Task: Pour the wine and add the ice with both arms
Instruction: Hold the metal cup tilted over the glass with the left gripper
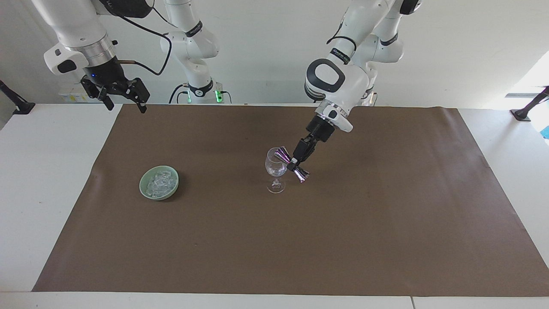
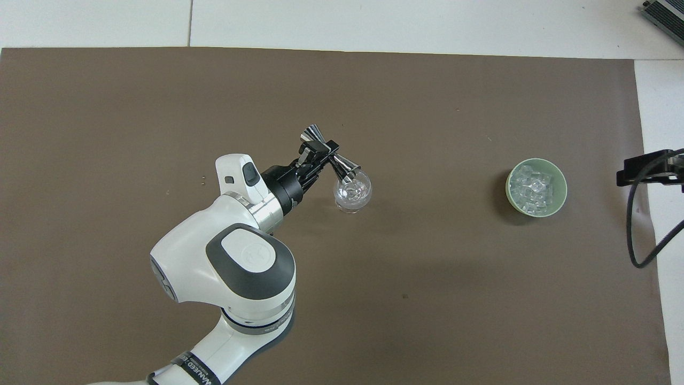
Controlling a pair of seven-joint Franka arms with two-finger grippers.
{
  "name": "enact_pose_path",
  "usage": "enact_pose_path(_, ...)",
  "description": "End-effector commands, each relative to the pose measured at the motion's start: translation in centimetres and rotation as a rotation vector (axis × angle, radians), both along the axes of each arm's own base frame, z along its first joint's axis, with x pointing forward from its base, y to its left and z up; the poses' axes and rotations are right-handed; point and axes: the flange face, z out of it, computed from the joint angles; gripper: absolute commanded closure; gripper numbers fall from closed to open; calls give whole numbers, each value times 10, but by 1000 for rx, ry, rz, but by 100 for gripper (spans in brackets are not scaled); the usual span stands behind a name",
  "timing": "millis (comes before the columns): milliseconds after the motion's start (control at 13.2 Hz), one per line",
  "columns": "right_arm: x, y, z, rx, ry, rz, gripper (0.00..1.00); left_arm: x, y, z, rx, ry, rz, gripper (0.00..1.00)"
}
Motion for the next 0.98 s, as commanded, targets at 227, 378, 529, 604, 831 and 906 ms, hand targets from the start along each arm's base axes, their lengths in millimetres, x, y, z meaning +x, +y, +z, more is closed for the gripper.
enact_pose_path(227, -7, 0, 3, 7, 6, 17, 0, 6, -3, 6, 41, -45, -12, 100)
enact_pose_path(378, -7, 0, 3, 7, 6, 17, 0, 6, -3, 6, 43, -47, -14, 100)
enact_pose_path(529, -7, 0, 3, 7, 6, 17, 0, 7, -3, 7, 54, -58, -23, 100)
enact_pose_path(604, -7, 0, 3, 7, 6, 17, 0, 7, -2, 7, 56, -58, -23, 100)
enact_pose_path(831, -7, 0, 3, 7, 6, 17, 0, 8, -2, 7, 81, -85, -44, 100)
enact_pose_path(906, -7, 0, 3, 7, 6, 17, 0, 7, -3, 7, 82, -87, -49, 100)
